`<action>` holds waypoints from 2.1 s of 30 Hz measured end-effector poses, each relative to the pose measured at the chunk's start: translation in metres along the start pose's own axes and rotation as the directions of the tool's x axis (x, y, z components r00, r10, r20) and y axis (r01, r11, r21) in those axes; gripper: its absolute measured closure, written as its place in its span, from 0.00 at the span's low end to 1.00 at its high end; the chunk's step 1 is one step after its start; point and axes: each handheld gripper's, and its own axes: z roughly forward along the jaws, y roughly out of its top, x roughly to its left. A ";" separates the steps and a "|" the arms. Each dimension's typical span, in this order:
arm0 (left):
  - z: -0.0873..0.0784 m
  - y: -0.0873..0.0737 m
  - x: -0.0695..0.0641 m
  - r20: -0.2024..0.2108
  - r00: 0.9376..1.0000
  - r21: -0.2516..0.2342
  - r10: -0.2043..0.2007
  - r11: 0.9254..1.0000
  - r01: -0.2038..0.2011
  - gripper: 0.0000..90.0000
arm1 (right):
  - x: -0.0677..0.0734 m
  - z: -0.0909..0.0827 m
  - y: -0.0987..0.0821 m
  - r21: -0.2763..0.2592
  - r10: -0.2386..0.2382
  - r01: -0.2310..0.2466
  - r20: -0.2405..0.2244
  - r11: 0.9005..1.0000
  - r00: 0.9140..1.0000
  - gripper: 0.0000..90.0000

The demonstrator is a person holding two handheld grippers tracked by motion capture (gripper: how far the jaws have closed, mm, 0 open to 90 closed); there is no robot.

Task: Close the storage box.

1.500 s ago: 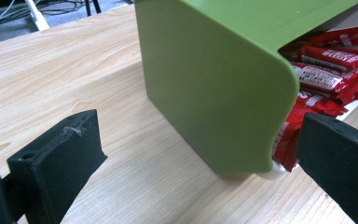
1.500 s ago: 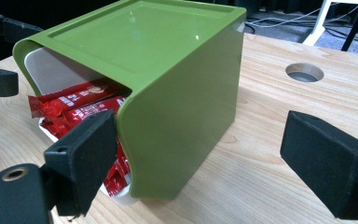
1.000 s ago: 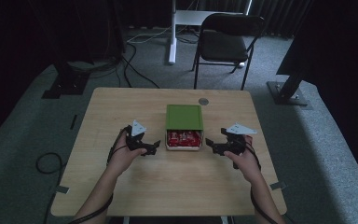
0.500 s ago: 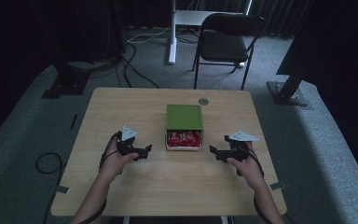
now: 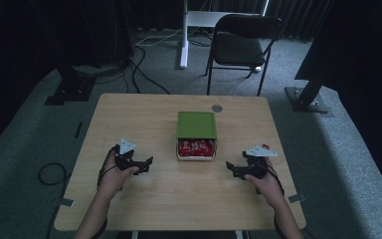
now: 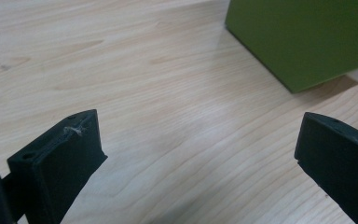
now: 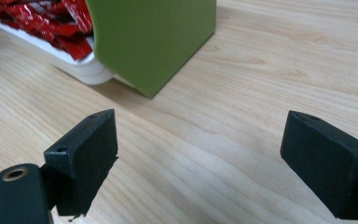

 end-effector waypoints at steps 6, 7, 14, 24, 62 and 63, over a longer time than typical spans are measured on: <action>-0.006 -0.010 0.008 -0.024 0.999 0.010 -0.021 1.000 0.021 0.02 | -0.001 -0.005 -0.005 0.011 0.001 -0.002 0.017 1.000 1.000 0.12; -0.007 -0.012 0.010 -0.028 0.999 0.010 -0.025 1.000 0.025 0.02 | -0.002 -0.006 -0.006 0.012 0.001 -0.001 0.019 1.000 1.000 0.12; -0.013 -0.024 0.017 -0.048 0.998 0.033 -0.047 0.998 0.048 0.02 | -0.001 -0.011 -0.016 0.034 0.003 -0.004 0.031 0.999 1.000 0.12; -0.022 -0.042 0.029 -0.099 0.992 0.076 -0.082 0.993 0.090 0.02 | 0.001 -0.011 -0.025 0.068 -0.001 -0.002 0.045 0.998 0.999 0.12; -0.041 -0.074 0.054 -0.352 0.910 0.105 -0.217 0.957 0.269 0.01 | 0.007 -0.010 -0.036 0.172 -0.035 0.012 0.130 0.985 0.991 0.12; -0.041 -0.074 0.054 -0.352 0.911 0.106 -0.216 0.958 0.268 0.01 | 0.007 -0.010 -0.036 0.172 -0.035 0.012 0.130 0.985 0.991 0.12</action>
